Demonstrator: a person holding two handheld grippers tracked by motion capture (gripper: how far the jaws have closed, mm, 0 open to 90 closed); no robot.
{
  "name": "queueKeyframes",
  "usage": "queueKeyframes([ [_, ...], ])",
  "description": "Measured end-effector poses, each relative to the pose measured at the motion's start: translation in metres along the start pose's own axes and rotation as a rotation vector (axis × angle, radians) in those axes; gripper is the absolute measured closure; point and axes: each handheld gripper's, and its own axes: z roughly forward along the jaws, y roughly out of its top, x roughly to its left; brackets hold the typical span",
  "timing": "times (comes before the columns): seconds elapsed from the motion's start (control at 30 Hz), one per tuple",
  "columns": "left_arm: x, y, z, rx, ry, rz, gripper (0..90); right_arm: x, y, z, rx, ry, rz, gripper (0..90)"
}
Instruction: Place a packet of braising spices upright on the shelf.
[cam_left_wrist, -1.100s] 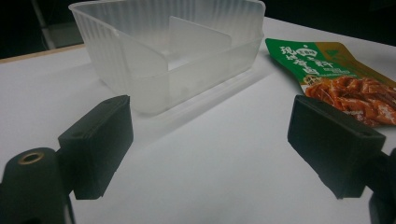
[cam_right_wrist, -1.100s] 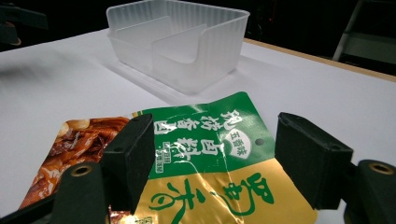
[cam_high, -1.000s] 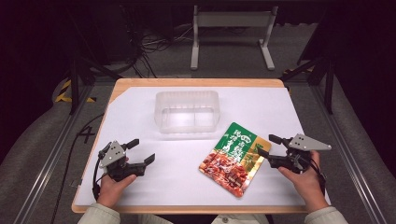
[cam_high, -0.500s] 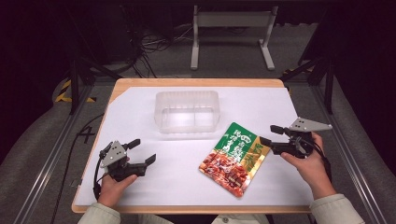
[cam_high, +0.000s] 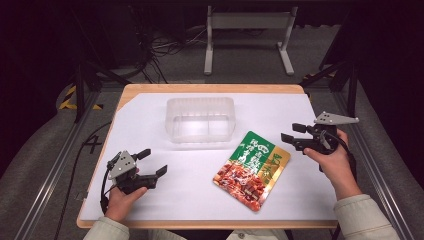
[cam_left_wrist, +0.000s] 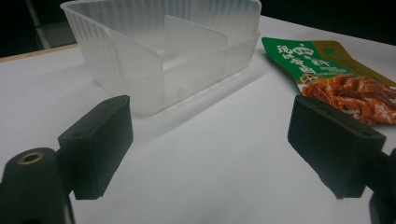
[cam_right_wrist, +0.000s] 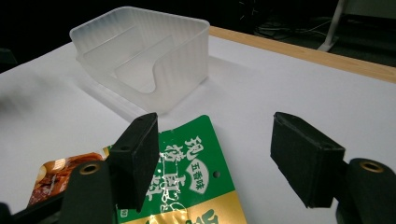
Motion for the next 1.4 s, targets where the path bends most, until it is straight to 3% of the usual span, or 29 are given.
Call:
queueKeyframes([
  [0.5,0.000,0.000,-0.001,-0.001,0.006,0.001,14.9,-0.015,0.012,0.024,0.095,0.029,0.018,31.7],
  [1.07,0.000,-0.004,-0.013,0.005,0.039,0.003,15.0,-0.028,0.003,0.051,0.317,0.074,0.053,35.7],
  [1.4,-0.001,-0.003,-0.013,0.003,0.035,-0.001,15.2,-0.031,-0.002,0.062,0.427,0.102,0.040,37.0],
])
